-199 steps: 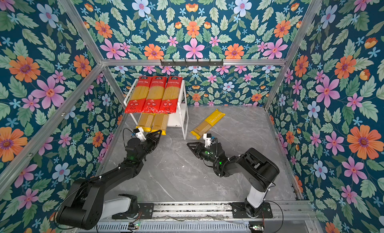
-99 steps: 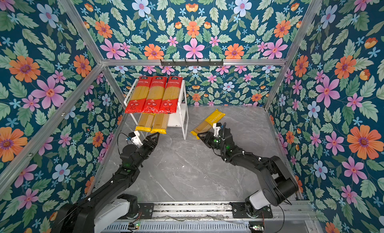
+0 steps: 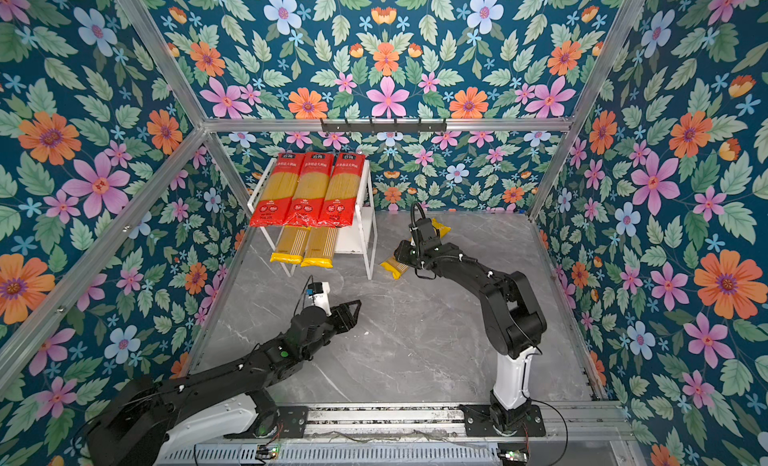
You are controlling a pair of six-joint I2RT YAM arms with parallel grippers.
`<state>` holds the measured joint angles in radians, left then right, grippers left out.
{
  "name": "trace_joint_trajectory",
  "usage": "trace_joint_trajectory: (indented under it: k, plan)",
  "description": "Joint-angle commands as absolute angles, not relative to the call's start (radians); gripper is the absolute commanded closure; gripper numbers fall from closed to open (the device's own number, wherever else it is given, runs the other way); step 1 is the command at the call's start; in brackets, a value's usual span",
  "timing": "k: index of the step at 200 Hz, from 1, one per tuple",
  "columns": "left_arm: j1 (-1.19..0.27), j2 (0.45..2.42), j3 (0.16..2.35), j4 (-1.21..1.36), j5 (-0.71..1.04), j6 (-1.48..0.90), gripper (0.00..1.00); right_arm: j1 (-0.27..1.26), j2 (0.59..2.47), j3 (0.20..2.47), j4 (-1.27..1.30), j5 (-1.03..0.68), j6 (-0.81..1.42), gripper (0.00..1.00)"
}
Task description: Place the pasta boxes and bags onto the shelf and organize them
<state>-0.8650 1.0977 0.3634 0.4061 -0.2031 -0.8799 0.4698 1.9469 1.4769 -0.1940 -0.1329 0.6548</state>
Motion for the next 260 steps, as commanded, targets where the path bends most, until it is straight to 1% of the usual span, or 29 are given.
trace_joint_trajectory:
  k: [1, 26, 62, 78, 90, 115, 149, 180, 194, 209, 235, 249, 260]
  plan:
    - [-0.909, 1.152, 0.387, 0.459, -0.272, -0.856, 0.37, 0.472, 2.051, 1.622, -0.343, -0.046, 0.608, 0.52]
    - [-0.950, 1.214, 0.397, 0.506, -0.275, -0.872, 0.38, 0.470, 2.198, 1.794, -0.394, -0.031, 0.602, 0.52]
    - [-0.988, 1.268, 0.433, 0.518, -0.268, -0.878, 0.38, 0.459, 2.450, 2.180, -0.616, -0.045, 0.579, 0.52]
    - [-1.001, 1.273, 0.435, 0.521, -0.279, -0.882, 0.38, 0.460, 2.517, 2.267, -0.685, -0.072, 0.573, 0.52]
    - [-1.008, 1.275, 0.434, 0.522, -0.287, -0.885, 0.38, 0.460, 2.539, 2.276, -0.716, -0.086, 0.572, 0.52]
    - [-1.010, 1.279, 0.437, 0.524, -0.292, -0.883, 0.38, 0.459, 2.491, 2.145, -0.719, -0.095, 0.590, 0.52]
    - [-1.010, 1.307, 0.462, 0.523, -0.294, -0.863, 0.38, 0.457, 2.266, 1.717, -0.505, -0.124, 0.667, 0.53]
    - [-1.012, 1.349, 0.496, 0.533, -0.278, -0.854, 0.38, 0.461, 2.083, 1.402, -0.383, -0.148, 0.701, 0.54]
    - [-1.014, 1.371, 0.509, 0.545, -0.267, -0.852, 0.38, 0.468, 1.991, 1.280, -0.313, -0.169, 0.681, 0.55]
    - [-1.016, 1.396, 0.521, 0.557, -0.253, -0.853, 0.38, 0.468, 1.890, 1.216, -0.304, -0.208, 0.631, 0.54]
    - [-1.020, 1.446, 0.549, 0.575, -0.224, -0.854, 0.38, 0.417, 1.741, 1.183, -0.374, -0.176, 0.540, 0.52]
    - [-1.022, 1.480, 0.566, 0.589, -0.207, -0.861, 0.38, 0.353, 1.715, 1.177, -0.402, -0.170, 0.492, 0.49]
    - [-1.022, 1.507, 0.577, 0.605, -0.193, -0.872, 0.38, 0.302, 1.739, 1.192, -0.436, -0.181, 0.442, 0.47]
